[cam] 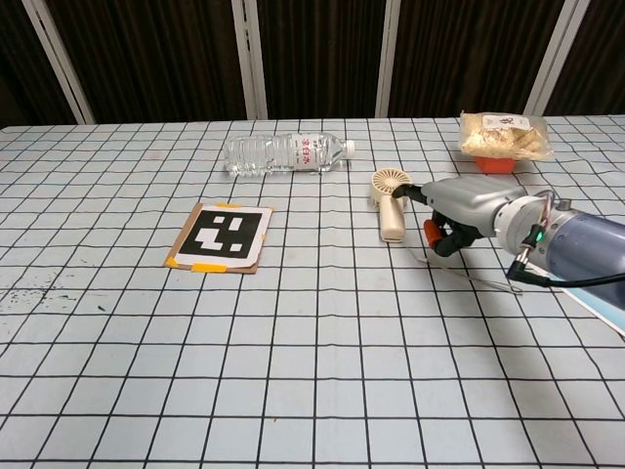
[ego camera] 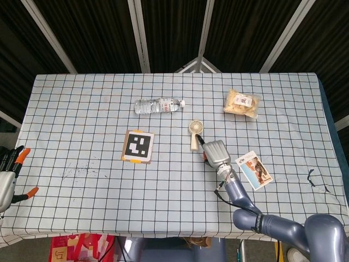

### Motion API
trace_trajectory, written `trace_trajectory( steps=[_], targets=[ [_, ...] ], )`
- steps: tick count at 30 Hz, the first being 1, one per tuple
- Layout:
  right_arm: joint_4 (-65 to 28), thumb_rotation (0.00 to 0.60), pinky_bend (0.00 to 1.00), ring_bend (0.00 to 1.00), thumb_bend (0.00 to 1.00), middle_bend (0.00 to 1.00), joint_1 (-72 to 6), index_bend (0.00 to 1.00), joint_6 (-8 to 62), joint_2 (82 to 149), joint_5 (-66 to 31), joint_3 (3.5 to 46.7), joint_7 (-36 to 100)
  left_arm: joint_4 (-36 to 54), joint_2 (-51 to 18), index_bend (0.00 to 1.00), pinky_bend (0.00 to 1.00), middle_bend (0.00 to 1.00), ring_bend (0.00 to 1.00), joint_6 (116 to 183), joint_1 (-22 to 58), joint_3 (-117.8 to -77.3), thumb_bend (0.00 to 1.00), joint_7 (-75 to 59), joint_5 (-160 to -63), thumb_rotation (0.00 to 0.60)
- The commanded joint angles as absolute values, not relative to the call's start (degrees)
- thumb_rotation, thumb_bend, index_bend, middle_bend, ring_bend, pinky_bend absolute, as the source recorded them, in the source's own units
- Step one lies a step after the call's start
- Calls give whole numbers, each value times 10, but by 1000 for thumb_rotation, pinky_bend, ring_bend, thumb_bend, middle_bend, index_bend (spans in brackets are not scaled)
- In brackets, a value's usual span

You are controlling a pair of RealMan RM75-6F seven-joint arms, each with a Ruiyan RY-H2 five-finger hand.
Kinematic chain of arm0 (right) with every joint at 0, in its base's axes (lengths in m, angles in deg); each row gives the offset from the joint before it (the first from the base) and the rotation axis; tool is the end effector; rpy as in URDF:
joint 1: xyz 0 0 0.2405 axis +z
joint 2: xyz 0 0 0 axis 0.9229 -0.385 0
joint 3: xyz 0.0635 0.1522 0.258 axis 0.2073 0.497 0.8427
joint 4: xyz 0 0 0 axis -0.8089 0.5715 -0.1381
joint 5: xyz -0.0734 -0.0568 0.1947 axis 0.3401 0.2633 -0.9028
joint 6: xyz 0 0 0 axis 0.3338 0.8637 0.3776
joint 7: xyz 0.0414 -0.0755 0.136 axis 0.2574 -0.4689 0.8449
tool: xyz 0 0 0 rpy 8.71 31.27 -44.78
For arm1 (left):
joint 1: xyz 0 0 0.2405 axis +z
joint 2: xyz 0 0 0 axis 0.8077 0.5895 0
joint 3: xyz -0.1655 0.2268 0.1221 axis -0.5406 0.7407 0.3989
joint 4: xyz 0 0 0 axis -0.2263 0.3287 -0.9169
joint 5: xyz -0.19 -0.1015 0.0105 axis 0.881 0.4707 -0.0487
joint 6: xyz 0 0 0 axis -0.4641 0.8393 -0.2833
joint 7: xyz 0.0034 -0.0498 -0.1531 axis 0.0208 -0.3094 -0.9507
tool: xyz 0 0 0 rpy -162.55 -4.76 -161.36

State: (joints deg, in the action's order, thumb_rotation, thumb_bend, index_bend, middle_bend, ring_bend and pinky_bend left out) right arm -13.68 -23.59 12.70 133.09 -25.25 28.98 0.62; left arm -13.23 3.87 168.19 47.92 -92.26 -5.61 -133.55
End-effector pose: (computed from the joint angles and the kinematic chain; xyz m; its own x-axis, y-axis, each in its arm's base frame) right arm -0.1975 -0.4171 -0.0861 0.5264 -0.3008 0.7953 -0.8464 -0.2748 0.4562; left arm -0.3560 0.2085 0.1780 0.4219 0.0358 0.9059 0.9062 0.0131 -0.4226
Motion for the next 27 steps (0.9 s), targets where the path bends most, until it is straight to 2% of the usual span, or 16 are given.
trace_trajectory(
  steps=[1,27],
  targets=[
    [-137,600,846,867,809,808,-234,0,128,1332,-251,288,7,-132,39,0,0,0,0,1682,479,-923,88,-56,-1335,600],
    [-136,600,846,867,821,808,-226,0,139,1333,-268,273,10,-135,40,0,0,0,0,1681,478,-922,88,-57,-1334,600]
  ],
)
